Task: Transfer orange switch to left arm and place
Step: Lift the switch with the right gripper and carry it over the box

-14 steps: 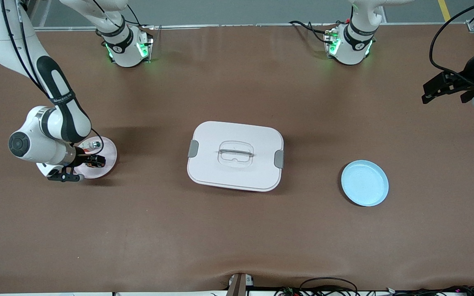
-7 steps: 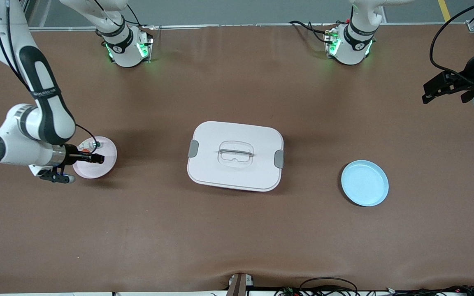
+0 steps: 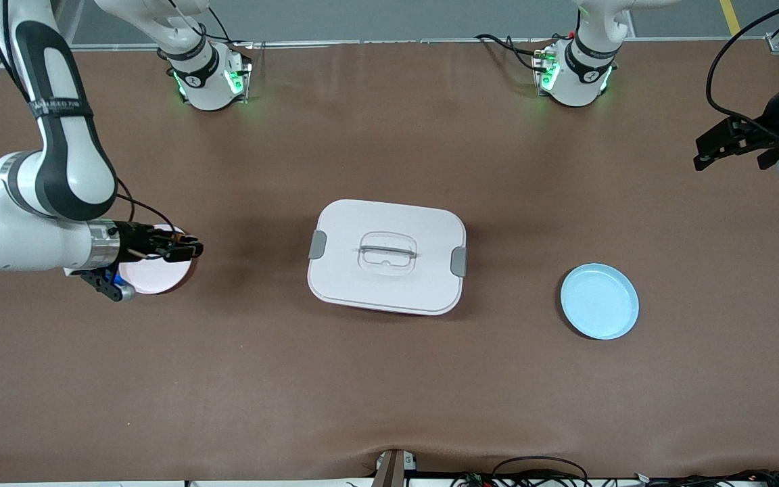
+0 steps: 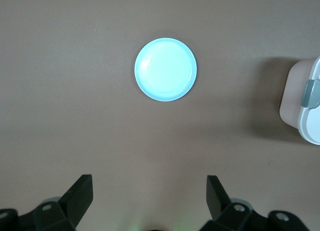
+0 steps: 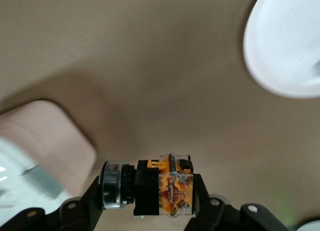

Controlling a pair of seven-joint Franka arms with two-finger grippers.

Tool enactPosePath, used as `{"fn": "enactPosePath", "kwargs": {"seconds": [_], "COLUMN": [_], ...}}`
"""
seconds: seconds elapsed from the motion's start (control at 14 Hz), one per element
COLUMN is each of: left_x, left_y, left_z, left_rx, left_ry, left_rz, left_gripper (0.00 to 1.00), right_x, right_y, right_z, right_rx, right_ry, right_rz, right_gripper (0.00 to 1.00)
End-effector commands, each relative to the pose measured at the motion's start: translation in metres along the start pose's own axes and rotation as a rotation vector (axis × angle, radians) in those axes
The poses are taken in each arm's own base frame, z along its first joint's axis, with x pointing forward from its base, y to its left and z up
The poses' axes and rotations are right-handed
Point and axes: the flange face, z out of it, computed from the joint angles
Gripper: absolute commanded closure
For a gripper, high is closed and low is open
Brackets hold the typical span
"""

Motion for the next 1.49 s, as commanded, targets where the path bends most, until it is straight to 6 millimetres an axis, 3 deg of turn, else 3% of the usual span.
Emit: {"fn": "enactPosePath", "kwargs": {"seconds": [0.0,0.21,0.36,0.57,0.71,0.93,1.21,1.42], "left_x": [-0.004,-0.01,-0.009,-0.009,-0.01,-0.011,-0.013,-0.009], "left_y": [0.011,0.063,0.086,0.125,0.157,0.186,0.243,0.274], "left_z": [0.001,0.014,0.018,0.027,0.03,0.036,0.058,0.07], "left_rx": [-0.02,-0.064,-0.152,-0.282,-0.341,-0.501,-0.594,-0.732], "left_ry": [-0.019,-0.052,-0.056,-0.028,0.009,0.024,0.043,0.064], "left_rz": [0.037,0.109,0.133,0.141,0.138,0.091,0.027,-0.025], "left_gripper": [0.0,0.0,0.0,0.0,0.0,0.0,0.0,0.0], "right_x": [-0.038,-0.081,-0.109,-0.141,-0.155,-0.178,-0.199,-0.209], "right_y": [-0.059,-0.116,-0.148,-0.181,-0.2,-0.235,-0.276,-0.293], "right_z": [-0.026,-0.036,-0.044,-0.045,-0.047,-0.044,-0.024,-0.01], "right_rx": [0.037,0.117,0.158,0.19,0.212,0.268,0.304,0.333], "right_ry": [-0.014,-0.051,-0.074,-0.11,-0.125,-0.105,-0.109,-0.108], "right_rz": [0.124,0.248,0.31,0.375,0.416,0.507,0.591,0.624], "right_gripper": [1.0,1.0,1.0,1.0,1.0,1.0,1.0,1.0]}}
